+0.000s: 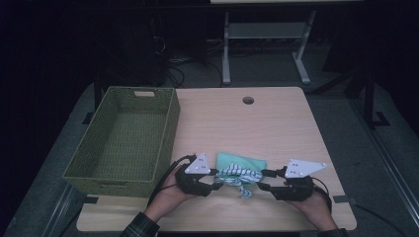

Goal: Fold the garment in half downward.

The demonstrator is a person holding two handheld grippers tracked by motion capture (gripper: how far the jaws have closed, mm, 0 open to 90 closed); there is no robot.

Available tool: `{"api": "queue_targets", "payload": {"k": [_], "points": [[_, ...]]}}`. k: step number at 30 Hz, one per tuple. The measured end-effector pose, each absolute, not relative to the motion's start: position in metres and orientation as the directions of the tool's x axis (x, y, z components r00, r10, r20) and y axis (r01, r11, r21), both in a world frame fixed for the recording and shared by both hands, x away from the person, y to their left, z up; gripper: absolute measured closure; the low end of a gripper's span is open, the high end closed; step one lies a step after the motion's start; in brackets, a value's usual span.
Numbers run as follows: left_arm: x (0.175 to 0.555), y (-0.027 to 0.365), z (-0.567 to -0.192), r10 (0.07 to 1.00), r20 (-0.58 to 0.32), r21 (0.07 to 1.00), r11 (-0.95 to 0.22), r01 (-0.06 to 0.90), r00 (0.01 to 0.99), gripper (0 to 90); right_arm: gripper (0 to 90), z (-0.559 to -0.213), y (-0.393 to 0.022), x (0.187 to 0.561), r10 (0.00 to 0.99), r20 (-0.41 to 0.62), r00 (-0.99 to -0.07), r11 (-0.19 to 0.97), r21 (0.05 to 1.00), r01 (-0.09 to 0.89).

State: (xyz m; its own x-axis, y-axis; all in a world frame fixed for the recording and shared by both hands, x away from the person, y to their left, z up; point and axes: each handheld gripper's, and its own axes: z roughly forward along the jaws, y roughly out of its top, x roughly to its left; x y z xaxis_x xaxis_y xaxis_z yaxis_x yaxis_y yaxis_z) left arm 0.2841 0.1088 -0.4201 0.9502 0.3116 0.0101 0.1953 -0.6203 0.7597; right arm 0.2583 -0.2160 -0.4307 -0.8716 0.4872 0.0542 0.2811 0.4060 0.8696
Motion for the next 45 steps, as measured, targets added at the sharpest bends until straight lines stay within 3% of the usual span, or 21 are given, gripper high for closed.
{"api": "queue_targets", "payload": {"k": [6,14,20,28,31,37,45], "points": [[0.292,0.105,-0.426,0.328,-0.001,0.749,-0.626,0.218,0.945,42.5,39.7,-0.425,-0.201,0.266,0.474,0.064,-0.878,0.430,0.854,0.295],[0.302,0.105,-0.422,0.329,-0.029,0.759,-0.607,0.235,0.944,40.8,38.8,-0.421,-0.188,0.280,0.466,0.097,-0.880,0.440,0.837,0.325],[0.308,0.095,-0.437,0.305,-0.047,0.715,-0.654,0.246,0.951,44.3,52.1,-0.435,-0.183,0.289,0.467,0.135,-0.874,0.494,0.780,0.385],[0.313,0.087,-0.439,0.290,-0.011,0.687,-0.693,0.218,0.957,79.6,79.8,-0.437,-0.185,0.289,0.459,0.125,-0.880,0.520,0.765,0.380],[0.312,0.086,-0.430,0.302,0.010,0.709,-0.674,0.206,0.953,81.1,83.4,-0.434,-0.186,0.288,0.459,0.101,-0.883,0.521,0.774,0.359],[0.318,0.084,-0.404,0.349,0.162,0.769,-0.631,0.104,0.923,80.8,84.1,-0.410,-0.190,0.293,0.485,-0.004,-0.875,0.504,0.819,0.275],[0.342,0.079,-0.404,0.390,0.211,0.803,-0.592,0.068,0.896,79.3,84.1,-0.399,-0.191,0.319,0.511,-0.159,-0.845,0.539,0.825,0.171]]}}
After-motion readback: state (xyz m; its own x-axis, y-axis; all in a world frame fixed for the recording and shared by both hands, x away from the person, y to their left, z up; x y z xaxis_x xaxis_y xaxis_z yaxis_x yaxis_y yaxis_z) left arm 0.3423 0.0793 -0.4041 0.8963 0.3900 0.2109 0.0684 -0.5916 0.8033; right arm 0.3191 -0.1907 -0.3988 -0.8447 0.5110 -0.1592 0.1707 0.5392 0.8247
